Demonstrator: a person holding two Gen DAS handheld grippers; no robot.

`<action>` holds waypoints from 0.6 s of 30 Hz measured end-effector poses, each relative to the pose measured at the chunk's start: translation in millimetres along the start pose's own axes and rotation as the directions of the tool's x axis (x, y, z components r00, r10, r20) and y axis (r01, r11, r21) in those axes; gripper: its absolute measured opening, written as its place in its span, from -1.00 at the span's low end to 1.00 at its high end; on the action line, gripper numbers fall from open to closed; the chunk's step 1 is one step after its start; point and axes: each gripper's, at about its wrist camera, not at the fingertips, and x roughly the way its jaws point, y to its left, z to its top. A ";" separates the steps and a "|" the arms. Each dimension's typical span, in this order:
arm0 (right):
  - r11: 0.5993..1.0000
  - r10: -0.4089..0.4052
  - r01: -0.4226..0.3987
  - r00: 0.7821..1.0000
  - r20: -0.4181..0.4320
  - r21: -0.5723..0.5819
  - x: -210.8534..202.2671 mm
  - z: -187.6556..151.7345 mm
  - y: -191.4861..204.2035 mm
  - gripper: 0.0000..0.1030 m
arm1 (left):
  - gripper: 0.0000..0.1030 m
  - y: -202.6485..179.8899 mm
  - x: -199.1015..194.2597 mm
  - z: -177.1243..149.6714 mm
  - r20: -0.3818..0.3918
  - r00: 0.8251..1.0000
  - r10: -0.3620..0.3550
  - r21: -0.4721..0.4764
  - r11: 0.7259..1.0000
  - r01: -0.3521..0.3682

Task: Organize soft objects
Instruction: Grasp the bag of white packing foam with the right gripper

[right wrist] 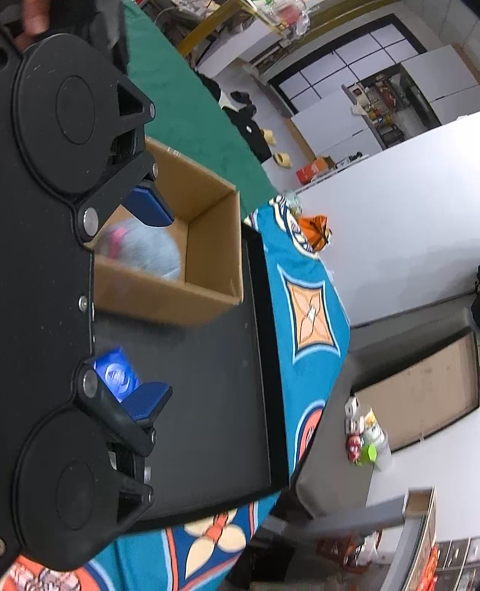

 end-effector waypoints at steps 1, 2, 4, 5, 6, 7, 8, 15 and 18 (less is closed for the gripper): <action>1.000 -0.009 0.009 1.000 0.001 -0.001 -0.5 0.5 -4.9 0.77 | 0.14 -1.9 -0.6 0.9 0.003 1.000 0.005 0.005 1.000 -0.005; 1.000 -0.024 0.024 1.000 0.001 0.000 -2.5 -0.4 -10.2 0.77 | 0.16 -3.7 -0.9 1.2 0.005 1.000 0.008 0.011 1.000 -0.008; 0.999 -0.046 0.046 0.999 -0.007 0.008 -3.2 -3.3 -19.5 0.77 | 0.26 -8.1 -1.5 2.3 0.009 1.000 0.014 0.025 1.000 -0.014; 0.998 -0.056 0.056 0.998 -0.016 0.017 -3.7 -6.1 -25.3 0.77 | 0.28 -10.2 -1.5 2.8 0.010 1.000 0.016 0.033 0.999 -0.017; 0.998 -0.060 0.061 0.998 -0.022 0.024 -4.5 -7.5 -30.7 0.77 | 0.32 -12.3 -1.4 2.9 0.012 1.000 0.019 0.040 0.999 -0.020; 0.997 -0.066 0.066 0.997 -0.026 0.028 -4.7 -9.9 -35.5 0.76 | 0.35 -14.3 -1.2 3.2 0.012 1.000 0.025 0.048 0.999 -0.025; 0.997 -0.073 0.074 0.997 -0.030 0.030 -5.1 -12.6 -40.0 0.75 | 0.35 -16.1 -1.3 3.3 0.011 0.999 0.030 0.054 0.998 -0.030; 0.994 -0.105 0.107 0.993 -0.054 0.037 -2.6 -22.5 -65.7 0.59 | 0.39 -25.4 2.0 5.4 0.005 0.999 0.052 0.085 0.995 -0.052; 0.989 -0.134 0.138 0.989 -0.065 0.051 2.1 -23.5 -78.5 0.46 | 0.39 -29.1 3.1 6.7 0.006 0.998 0.063 0.098 0.993 -0.064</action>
